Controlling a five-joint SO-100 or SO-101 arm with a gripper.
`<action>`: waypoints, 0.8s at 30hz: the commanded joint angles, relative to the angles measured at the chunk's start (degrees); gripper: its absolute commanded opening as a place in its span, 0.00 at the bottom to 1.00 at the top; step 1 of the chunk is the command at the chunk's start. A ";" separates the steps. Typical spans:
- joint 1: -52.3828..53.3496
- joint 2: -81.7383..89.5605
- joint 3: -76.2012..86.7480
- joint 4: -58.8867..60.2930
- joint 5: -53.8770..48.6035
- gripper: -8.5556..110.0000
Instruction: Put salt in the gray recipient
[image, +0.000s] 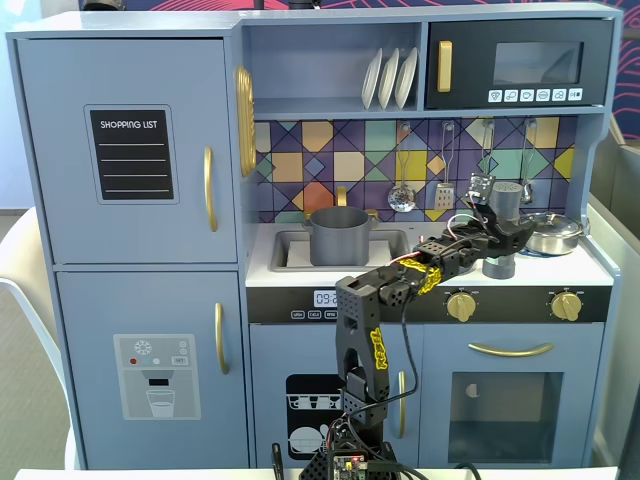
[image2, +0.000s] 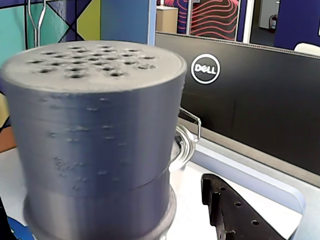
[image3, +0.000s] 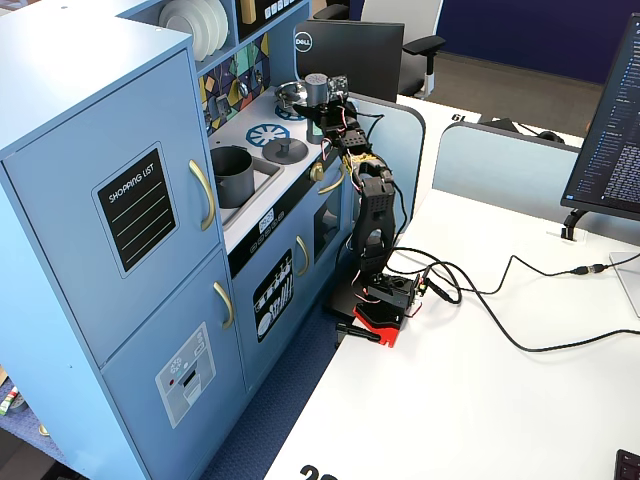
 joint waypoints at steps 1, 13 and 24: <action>-1.85 -1.14 -7.03 -1.41 0.70 0.54; -4.31 -3.96 -9.05 -2.11 -2.20 0.16; -4.31 4.13 -20.57 -8.00 19.86 0.07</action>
